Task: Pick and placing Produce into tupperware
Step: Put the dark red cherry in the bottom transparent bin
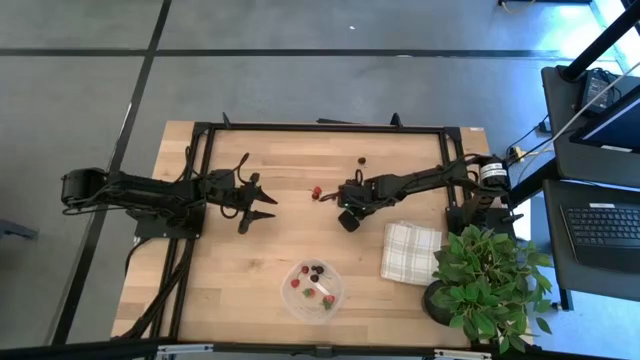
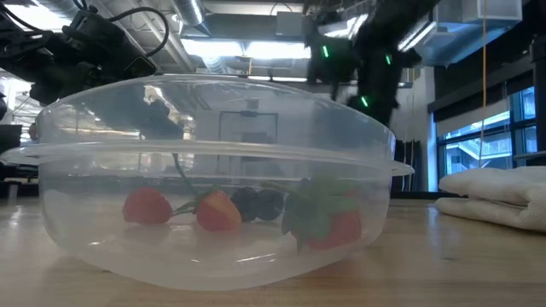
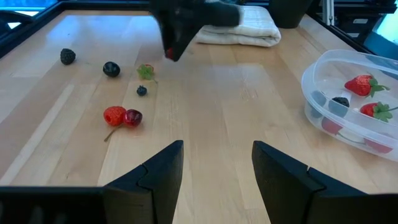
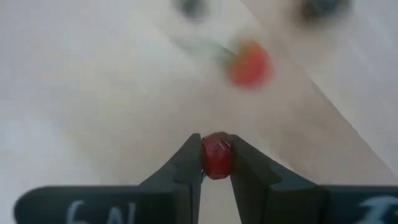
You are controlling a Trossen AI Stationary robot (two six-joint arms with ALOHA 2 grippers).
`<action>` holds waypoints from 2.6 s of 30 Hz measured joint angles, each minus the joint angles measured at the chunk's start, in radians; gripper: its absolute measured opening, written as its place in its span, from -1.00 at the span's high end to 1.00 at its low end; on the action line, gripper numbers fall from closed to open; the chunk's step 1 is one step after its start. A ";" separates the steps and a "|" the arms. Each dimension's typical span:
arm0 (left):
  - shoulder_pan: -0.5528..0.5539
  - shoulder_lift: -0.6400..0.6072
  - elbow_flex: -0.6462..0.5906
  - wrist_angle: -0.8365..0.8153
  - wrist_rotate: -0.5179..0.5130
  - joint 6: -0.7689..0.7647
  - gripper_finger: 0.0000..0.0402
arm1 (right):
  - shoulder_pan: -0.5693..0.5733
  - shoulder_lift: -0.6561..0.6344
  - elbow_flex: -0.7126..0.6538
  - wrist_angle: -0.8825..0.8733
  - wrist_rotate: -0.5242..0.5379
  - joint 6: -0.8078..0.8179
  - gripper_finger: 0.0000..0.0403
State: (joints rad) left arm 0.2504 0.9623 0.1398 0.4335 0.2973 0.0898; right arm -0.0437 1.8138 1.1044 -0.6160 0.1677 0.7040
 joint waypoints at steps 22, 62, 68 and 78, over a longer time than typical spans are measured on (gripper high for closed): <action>0.000 0.000 0.000 0.000 0.000 0.000 0.08 | 0.343 -0.005 0.354 0.275 -0.042 -0.370 0.67; 0.000 0.000 0.000 0.000 0.000 0.000 0.08 | 0.412 0.477 0.877 -0.335 -0.218 -0.325 0.68; 0.000 0.000 0.000 -0.003 -0.001 0.000 0.08 | 0.428 0.479 0.867 -0.321 -0.223 -0.308 0.68; 0.000 0.000 0.000 -0.007 -0.001 0.000 0.08 | 0.426 0.517 0.866 -0.305 -0.225 -0.289 0.68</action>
State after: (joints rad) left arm 0.2504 0.9627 0.1394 0.4262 0.2962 0.0895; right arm 0.3828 2.3310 1.9709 -0.9214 -0.0574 0.4149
